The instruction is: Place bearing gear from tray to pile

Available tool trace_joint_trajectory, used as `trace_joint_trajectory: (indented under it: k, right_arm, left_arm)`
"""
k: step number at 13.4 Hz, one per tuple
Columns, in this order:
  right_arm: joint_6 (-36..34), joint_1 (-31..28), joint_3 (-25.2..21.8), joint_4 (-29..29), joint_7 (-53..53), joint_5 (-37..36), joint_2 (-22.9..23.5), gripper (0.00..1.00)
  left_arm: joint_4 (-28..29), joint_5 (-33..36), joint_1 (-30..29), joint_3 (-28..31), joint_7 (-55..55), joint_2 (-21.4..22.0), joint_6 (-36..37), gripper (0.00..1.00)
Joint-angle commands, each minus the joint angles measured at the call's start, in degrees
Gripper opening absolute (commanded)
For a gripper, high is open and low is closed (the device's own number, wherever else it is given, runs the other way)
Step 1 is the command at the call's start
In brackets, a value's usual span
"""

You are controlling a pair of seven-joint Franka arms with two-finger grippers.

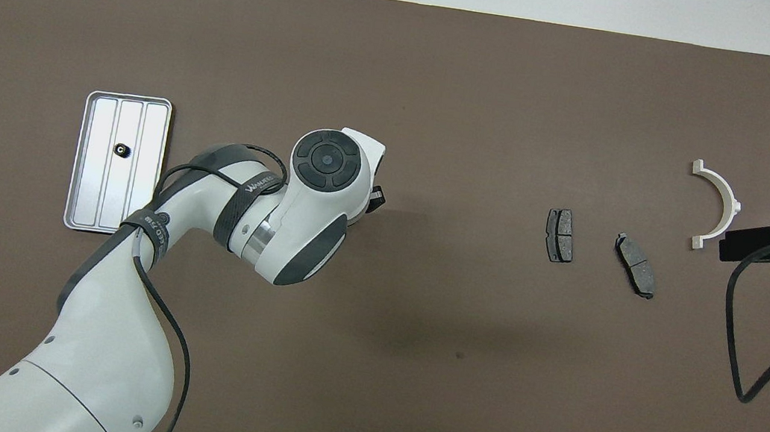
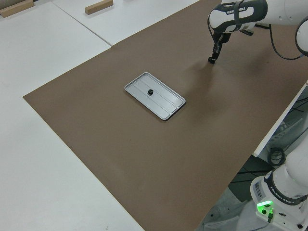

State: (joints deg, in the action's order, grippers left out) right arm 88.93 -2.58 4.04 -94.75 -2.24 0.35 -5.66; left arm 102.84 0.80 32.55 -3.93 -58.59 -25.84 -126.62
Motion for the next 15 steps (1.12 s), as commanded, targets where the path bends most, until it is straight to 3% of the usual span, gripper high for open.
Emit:
trace_joint_trajectory:
  k: [1,3,5,8,10,15]
  right_arm:
    - [0.9,-0.4,0.3,-2.1,0.0,0.8,-1.7,1.00]
    - [1.0,-0.3,0.4,-2.1,0.0,0.8,-1.7,1.00]
    - [1.0,-0.3,0.4,-2.1,0.0,0.8,-1.7,1.00]
    - [1.8,-0.1,1.2,-1.5,2.0,1.4,-1.5,1.00]
    - [5.9,2.6,2.2,-1.5,11.5,4.1,-1.2,1.00]
    - [11.3,16.9,2.5,-1.2,37.6,4.0,2.8,1.00]
  left_arm:
    - [1.0,1.0,0.3,0.5,-1.2,1.2,0.1,1.00]
    - [-1.5,1.1,-0.6,1.1,-0.7,1.5,4.9,1.00]
    - [-0.4,1.1,-3.9,1.2,0.5,4.3,6.0,1.00]
    - [4.4,1.1,-11.9,1.1,15.4,9.6,6.5,1.00]
    - [5.8,1.1,-17.3,1.1,25.5,10.6,6.2,1.00]
    - [6.3,1.0,-28.8,1.1,42.9,10.5,4.6,1.00]
